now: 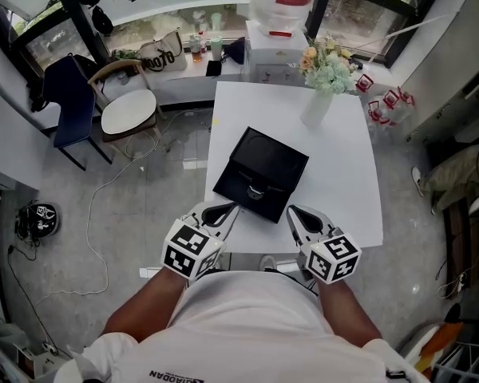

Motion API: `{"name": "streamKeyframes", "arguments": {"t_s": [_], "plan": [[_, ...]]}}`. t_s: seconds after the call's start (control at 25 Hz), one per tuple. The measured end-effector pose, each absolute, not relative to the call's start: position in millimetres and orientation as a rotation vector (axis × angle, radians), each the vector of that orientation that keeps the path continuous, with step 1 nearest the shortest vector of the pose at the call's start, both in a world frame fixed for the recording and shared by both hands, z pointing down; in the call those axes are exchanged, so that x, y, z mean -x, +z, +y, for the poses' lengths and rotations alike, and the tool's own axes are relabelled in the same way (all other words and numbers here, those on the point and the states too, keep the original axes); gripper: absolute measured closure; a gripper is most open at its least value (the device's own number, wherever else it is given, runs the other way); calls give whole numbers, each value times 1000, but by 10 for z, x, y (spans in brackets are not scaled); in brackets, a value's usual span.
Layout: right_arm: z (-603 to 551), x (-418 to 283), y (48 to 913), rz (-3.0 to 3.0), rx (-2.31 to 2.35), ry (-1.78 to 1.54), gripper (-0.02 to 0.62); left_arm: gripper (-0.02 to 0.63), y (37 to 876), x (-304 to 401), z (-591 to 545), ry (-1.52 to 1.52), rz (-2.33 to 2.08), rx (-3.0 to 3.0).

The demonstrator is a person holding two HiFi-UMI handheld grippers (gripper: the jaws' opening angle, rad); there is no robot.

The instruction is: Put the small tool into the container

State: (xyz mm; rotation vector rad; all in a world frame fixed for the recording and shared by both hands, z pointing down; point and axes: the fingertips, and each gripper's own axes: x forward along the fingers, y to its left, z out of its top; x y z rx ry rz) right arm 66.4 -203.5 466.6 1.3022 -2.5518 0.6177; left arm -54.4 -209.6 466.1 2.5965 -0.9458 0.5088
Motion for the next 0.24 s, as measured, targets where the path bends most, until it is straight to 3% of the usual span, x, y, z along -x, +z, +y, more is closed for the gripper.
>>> {"name": "streamKeyframes", "arguments": {"t_s": [0.24], "plan": [[-2023,-648,4674,-2553,-1298,618,591,597,4672,553,-2100,508,-948,-2593]]}}
